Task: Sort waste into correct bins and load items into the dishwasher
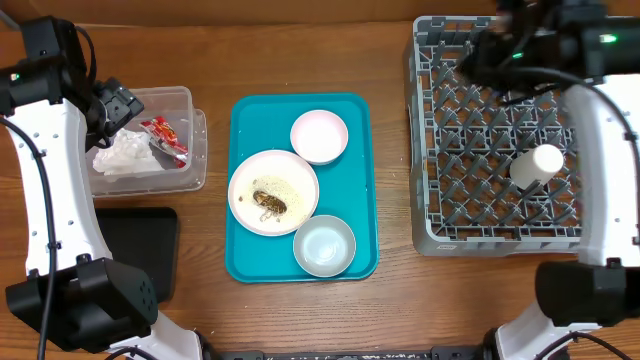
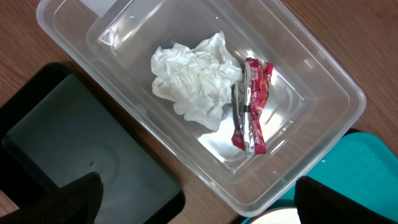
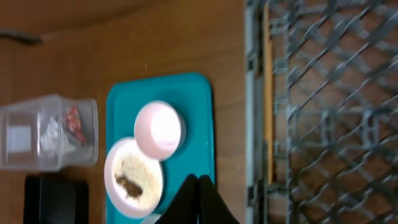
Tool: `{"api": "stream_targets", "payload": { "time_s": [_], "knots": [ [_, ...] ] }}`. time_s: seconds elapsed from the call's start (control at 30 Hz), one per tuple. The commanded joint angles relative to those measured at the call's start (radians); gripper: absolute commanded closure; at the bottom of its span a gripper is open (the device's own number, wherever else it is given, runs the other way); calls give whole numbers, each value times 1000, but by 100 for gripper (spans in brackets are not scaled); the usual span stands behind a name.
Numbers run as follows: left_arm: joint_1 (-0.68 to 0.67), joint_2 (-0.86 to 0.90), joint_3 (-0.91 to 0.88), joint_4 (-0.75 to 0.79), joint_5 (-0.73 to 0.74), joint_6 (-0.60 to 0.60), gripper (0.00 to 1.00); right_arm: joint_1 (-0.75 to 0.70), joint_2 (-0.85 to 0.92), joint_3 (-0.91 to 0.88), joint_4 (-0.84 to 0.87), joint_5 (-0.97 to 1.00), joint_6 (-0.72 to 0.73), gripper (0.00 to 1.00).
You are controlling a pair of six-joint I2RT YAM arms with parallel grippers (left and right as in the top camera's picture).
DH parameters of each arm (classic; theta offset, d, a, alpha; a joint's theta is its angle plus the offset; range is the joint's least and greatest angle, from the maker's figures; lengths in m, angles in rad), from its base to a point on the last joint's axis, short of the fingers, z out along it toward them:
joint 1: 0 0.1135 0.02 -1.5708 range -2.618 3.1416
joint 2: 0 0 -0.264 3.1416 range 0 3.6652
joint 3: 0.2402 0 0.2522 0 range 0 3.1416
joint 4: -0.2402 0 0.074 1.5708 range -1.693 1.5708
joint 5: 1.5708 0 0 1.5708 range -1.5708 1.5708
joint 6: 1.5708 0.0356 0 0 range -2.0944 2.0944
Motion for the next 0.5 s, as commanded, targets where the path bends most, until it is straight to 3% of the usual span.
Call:
{"api": "stream_targets", "payload": {
  "time_s": [0.0, 0.2, 0.47],
  "knots": [
    [-7, -30, 7, 0, -14, -13, 0, -122, -19, 25, 63, -128, -60, 96],
    [-7, -30, 7, 0, -14, -13, 0, -258, -17, 16, 179, -209, -60, 96],
    [-7, -30, 7, 0, -14, -13, 0, -316, 8, -53, 301, -215, -60, 96]
  ]
}}
